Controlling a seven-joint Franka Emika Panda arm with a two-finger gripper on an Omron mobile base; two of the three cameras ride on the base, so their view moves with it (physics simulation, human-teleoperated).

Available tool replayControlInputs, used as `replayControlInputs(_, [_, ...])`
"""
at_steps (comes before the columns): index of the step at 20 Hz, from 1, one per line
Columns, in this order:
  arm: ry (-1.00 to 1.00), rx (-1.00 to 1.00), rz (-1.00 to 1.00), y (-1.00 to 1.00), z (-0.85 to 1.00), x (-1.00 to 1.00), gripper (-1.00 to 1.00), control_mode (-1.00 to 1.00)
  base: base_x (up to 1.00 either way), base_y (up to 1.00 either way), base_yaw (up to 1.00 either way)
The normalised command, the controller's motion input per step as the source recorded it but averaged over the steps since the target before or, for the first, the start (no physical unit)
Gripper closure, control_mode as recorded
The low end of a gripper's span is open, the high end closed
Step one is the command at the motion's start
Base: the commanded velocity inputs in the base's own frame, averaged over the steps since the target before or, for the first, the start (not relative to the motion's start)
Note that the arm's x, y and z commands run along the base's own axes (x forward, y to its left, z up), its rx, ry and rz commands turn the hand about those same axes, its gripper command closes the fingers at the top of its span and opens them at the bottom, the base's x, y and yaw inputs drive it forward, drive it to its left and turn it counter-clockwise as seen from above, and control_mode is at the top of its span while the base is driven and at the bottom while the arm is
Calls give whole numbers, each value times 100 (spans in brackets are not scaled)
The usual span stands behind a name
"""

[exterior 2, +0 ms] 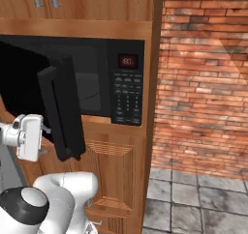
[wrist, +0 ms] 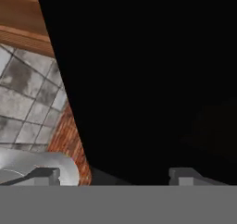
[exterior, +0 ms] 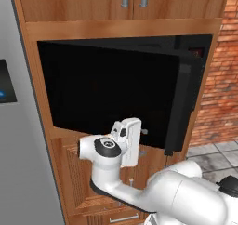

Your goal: Close the microwave door.

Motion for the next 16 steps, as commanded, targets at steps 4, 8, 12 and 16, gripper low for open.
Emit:
replayControlInputs(4, [15, 0, 27, -36, 39, 100, -100, -100, 0, 0, 0])
replayControlInputs(8, [7, 5, 29, -39, 4, 100, -100, -100, 0, 0, 0])
replayControlInputs(12, [3, 12, 32, -25, 0, 94, -100, -100, 0, 0, 0])
replayControlInputs(16, [0, 14, 32, -24, 0, 80, -100, -100, 0, 0, 0])
